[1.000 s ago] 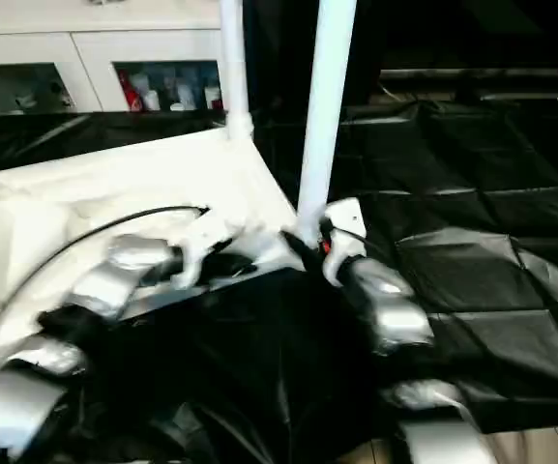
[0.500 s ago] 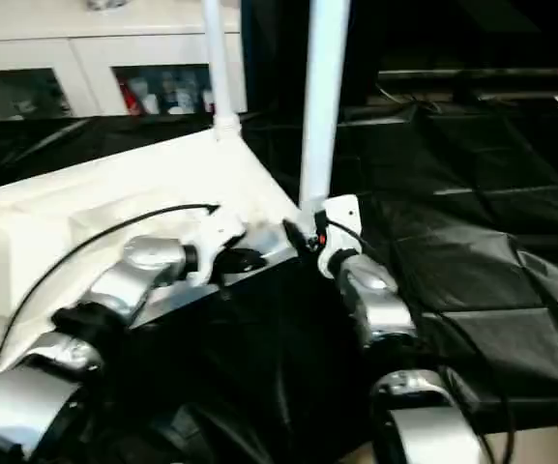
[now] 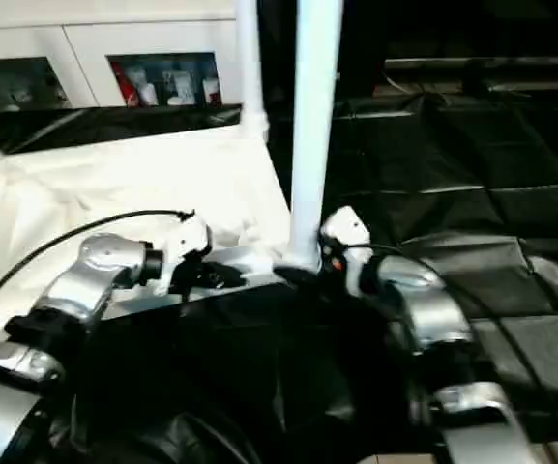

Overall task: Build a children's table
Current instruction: Rotate leg to tighten

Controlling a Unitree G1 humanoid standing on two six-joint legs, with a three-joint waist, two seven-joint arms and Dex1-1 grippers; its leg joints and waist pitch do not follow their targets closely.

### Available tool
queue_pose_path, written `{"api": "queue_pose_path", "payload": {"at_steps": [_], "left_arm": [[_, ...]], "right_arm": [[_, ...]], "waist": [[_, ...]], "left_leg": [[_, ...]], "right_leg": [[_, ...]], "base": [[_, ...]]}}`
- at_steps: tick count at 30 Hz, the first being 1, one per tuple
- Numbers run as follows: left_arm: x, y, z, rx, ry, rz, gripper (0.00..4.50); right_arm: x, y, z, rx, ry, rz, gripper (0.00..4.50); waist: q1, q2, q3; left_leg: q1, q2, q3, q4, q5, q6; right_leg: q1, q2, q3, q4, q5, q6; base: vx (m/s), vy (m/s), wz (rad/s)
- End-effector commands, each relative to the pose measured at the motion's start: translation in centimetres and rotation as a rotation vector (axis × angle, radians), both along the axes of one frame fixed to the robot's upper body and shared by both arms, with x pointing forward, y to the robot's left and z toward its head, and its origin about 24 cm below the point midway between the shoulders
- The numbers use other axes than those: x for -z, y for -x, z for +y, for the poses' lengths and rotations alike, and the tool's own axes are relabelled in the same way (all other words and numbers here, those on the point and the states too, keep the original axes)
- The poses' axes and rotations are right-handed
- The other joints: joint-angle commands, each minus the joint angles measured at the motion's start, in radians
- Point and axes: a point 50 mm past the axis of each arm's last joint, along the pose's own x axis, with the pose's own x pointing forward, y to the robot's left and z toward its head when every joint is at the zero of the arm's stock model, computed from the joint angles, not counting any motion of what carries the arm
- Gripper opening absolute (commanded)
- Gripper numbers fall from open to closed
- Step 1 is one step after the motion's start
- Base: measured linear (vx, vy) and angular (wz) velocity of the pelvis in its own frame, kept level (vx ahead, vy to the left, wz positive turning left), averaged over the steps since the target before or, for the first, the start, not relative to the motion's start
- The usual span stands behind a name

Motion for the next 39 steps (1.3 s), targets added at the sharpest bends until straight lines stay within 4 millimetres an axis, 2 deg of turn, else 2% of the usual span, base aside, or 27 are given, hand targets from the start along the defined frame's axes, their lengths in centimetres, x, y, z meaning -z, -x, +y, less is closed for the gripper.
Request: {"api": "queue_pose_path", "payload": {"at_steps": [1, 3, 6, 8, 12, 13, 16, 18, 21, 22, 23, 24, 25, 26, 27, 28, 29, 30, 31, 32, 33, 35, 38, 39], "left_arm": [[0.4, 0.4, 0.0, 0.011, 0.045, 0.029, 0.00], [0.5, 0.5, 0.0, 0.010, 0.047, 0.030, 0.00], [0.4, 0.5, -0.1, 0.012, 0.050, 0.032, 0.00], [0.4, 0.5, -0.2, 0.014, 0.053, 0.033, 0.00], [0.4, 0.5, -0.3, 0.014, 0.053, 0.031, 0.00], [0.5, 0.4, -0.3, 0.004, 0.044, 0.026, 0.00], [0.7, 0.3, -0.6, -0.027, 0.034, 0.014, 0.00], [0.9, 0.0, -1.0, -0.062, 0.021, 0.005, 0.00], [1.1, -1.0, -2.7, -0.177, 0.017, -0.019, 0.00], [1.2, -1.3, -3.2, -0.203, 0.016, -0.025, 0.00], [1.2, -1.4, -3.6, -0.219, 0.015, -0.030, 0.00], [1.2, -1.6, -4.0, -0.245, 0.007, -0.034, 0.00], [1.3, -1.7, -4.5, -0.272, 0.002, -0.037, 0.00], [1.4, -1.9, -5.1, -0.302, 0.003, -0.036, 0.00], [1.4, -1.9, -5.5, -0.314, 0.005, -0.034, 0.00], [1.4, -1.9, -5.9, -0.324, 0.008, -0.033, 0.00], [1.4, -1.9, -6.4, -0.329, 0.012, -0.033, 0.00], [1.4, -1.9, -6.7, -0.328, 0.016, -0.033, 0.00], [1.3, -1.8, -7.3, -0.313, 0.026, -0.034, 0.00], [1.3, -1.8, -7.5, -0.305, 0.031, -0.034, 0.00], [1.2, -1.8, -7.5, -0.296, 0.029, -0.041, 0.00], [1.2, -1.7, -7.4, -0.274, 0.030, -0.045, 0.00], [1.2, -1.7, -6.7, -0.254, 0.021, -0.036, 0.00], [1.3, -1.6, -6.1, -0.248, 0.012, -0.034, 0.00]], "right_arm": [[0.2, 0.3, -0.2, -0.022, 0.015, 0.024, 3.89], [0.1, 0.2, -0.1, -0.024, -0.001, 0.029, 3.62], [0.0, 0.2, 0.1, -0.032, -0.014, 0.032, 3.43], [0.1, 0.4, 0.2, -0.045, -0.021, 0.040, 3.11], [0.5, 0.8, 0.5, -0.056, -0.032, 0.057, 2.95], [1.1, 1.0, 0.7, -0.039, -0.038, 0.071, 2.88], [2.0, 0.9, 1.0, 0.037, -0.031, 0.068, 2.81], [2.6, 0.7, 1.3, 0.107, -0.031, 0.066, 2.80], [4.1, -0.2, 2.4, 0.359, -0.043, 0.078, 2.79], [4.6, -0.6, 2.6, 0.448, -0.029, 0.080, 2.79], [4.9, -0.8, 2.7, 0.504, -0.017, 0.080, 2.79], [5.2, -1.0, 2.9, 0.566, -0.003, 0.086, 2.79], [5.5, -1.2, 3.2, 0.625, 0.001, 0.096, 2.79], [5.8, -1.4, 3.7, 0.689, -0.003, 0.115, 2.79], [5.9, -1.5, 3.9, 0.719, -0.005, 0.125, 2.79], [6.0, -1.7, 4.4, 0.746, -0.012, 0.137, 2.79], [6.0, -1.8, 5.1, 0.760, -0.020, 0.144, 2.79], [5.9, -1.8, 5.7, 0.750, -0.026, 0.143, 2.79], [5.4, -1.9, 7.3, 0.679, -0.043, 0.111, 2.79], [5.0, -1.9, 8.0, 0.631, -0.054, 0.082, 3.14], [4.7, -1.9, 8.0, 0.622, -0.062, 0.059, 3.14], [4.4, -2.1, 7.8, 0.605, -0.063, 0.021, 3.48], [3.8, -2.2, 6.7, 0.561, -0.061, -0.032, 3.71], [3.4, -2.2, 6.0, 0.532, -0.076, -0.034, 3.83]], "waist": [[0.004, -0.025, -0.066], [0.004, -0.026, -0.066], [0.004, -0.028, -0.068], [0.005, -0.028, -0.069], [0.008, -0.029, -0.070], [0.009, -0.030, -0.071], [0.010, -0.027, -0.071], [0.006, -0.027, -0.068], [-0.006, -0.024, -0.056], [-0.007, -0.025, -0.055], [-0.012, -0.024, -0.058], [-0.012, -0.025, -0.058], [-0.014, -0.021, -0.058], [-0.014, -0.017, -0.058], [-0.015, -0.020, -0.057], [-0.014, -0.013, -0.057], [-0.015, -0.017, -0.054], [-0.015, -0.012, -0.052], [-0.017, -0.013, -0.050], [-0.015, -0.013, -0.054], [-0.015, -0.015, -0.059], [-0.013, -0.015, -0.062], [-0.011, -0.017, -0.064], [-0.008, -0.018, -0.064]], "left_leg": [[0.018, 0.069, -0.028, -0.054, -0.111, 0.151], [0.019, 0.069, -0.028, -0.054, -0.110, 0.139], [0.018, 0.067, -0.027, -0.052, -0.098, 0.141], [0.017, 0.066, -0.027, -0.050, -0.083, 0.149], [0.017, 0.066, -0.027, -0.049, -0.074, 0.154], [0.017, 0.066, -0.027, -0.048, -0.072, 0.156], [0.017, 0.067, -0.028, -0.049, -0.086, 0.143], [0.019, 0.068, -0.028, -0.053, -0.115, 0.126], [0.029, 0.065, -0.032, -0.066, -0.222, 0.050], [0.032, 0.064, -0.034, -0.068, -0.240, 0.039], [0.032, 0.064, -0.038, -0.071, -0.250, 0.013], [0.032, 0.064, -0.039, -0.072, -0.254, 0.009], [0.037, 0.065, -0.037, -0.072, -0.264, -0.003], [0.036, 0.062, -0.039, -0.073, -0.284, -0.005], [0.036, 0.062, -0.039, -0.074, -0.297, -0.004], [0.038, 0.062, -0.040, -0.074, -0.303, -0.006], [0.040, 0.062, -0.040, -0.077, -0.328, -0.007], [0.046, 0.062, -0.042, -0.079, -0.366, -0.014], [0.048, 0.061, -0.043, -0.080, -0.385, -0.015], [0.052, 0.062, -0.046, -0.082, -0.399, -0.020], [0.046, 0.064, -0.047, -0.085, -0.371, -0.016], [0.043, 0.065, -0.043, -0.085, -0.335, -0.006], [0.041, 0.062, -0.039, -0.081, -0.315, 0.010], [0.038, 0.062, -0.037, -0.078, -0.292, 0.028]], "right_leg": [[0.047, -0.085, 0.048, -0.056, -0.090, -0.266], [0.047, -0.086, 0.049, -0.056, -0.093, -0.265], [0.049, -0.086, 0.049, -0.053, -0.075, -0.266], [0.050, -0.085, 0.048, -0.051, -0.056, -0.268], [0.049, -0.084, 0.048, -0.050, -0.052, -0.267], [0.049, -0.084, 0.048, -0.049, -0.051, -0.266], [0.049, -0.086, 0.047, -0.052, -0.076, -0.262], [0.045, -0.086, 0.048, -0.056, -0.118, -0.258], [0.038, -0.090, 0.055, -0.079, -0.302, -0.225], [0.037, -0.091, 0.054, -0.085, -0.339, -0.217], [0.040, -0.092, 0.054, -0.084, -0.370, -0.204], [0.041, -0.092, 0.054, -0.086, -0.376, -0.197], [0.034, -0.091, 0.057, -0.088, -0.371, -0.194], [0.036, -0.092, 0.057, -0.090, -0.383, -0.191], [0.034, -0.092, 0.057, -0.094, -0.394, -0.186], [0.034, -0.093, 0.057, -0.095, -0.400, -0.184], [0.032, -0.091, 0.057, -0.099, -0.419, -0.175], [0.030, -0.092, 0.056, -0.105, -0.456, -0.166], [0.031, -0.092, 0.054, -0.108, -0.479, -0.160], [0.035, -0.096, 0.053, -0.112, -0.499, -0.146], [0.040, -0.095, 0.056, -0.109, -0.457, -0.145], [0.040, -0.092, 0.058, -0.101, -0.371, -0.165], [0.044, -0.092, 0.058, -0.096, -0.325, -0.188], [0.048, -0.092, 0.058, -0.094, -0.300, -0.197]], "base": [[0.000, 0.000, 0.00], [0.000, 0.000, 0.00], [0.000, 0.000, 0.00], [0.000, 0.000, 0.00], [0.000, 0.000, 0.00], [0.000, 0.000, 0.00], [0.000, 0.000, 0.00], [0.000, 0.000, 0.00], [0.000, 0.000, 0.00], [0.000, 0.000, 0.00], [0.000, 0.000, 0.00], [0.000, 0.000, 0.00], [0.000, 0.000, 0.00], [0.000, 0.000, 0.00], [0.000, 0.000, 0.00], [0.000, 0.000, 0.00], [0.000, 0.000, 0.00], [0.000, 0.000, 0.00], [0.000, 0.000, 0.00], [0.000, 0.000, 0.00], [0.000, 0.000, 0.00], [0.000, 0.000, 0.00], [0.000, 0.000, 0.00], [0.000, 0.000, 0.00]]}}
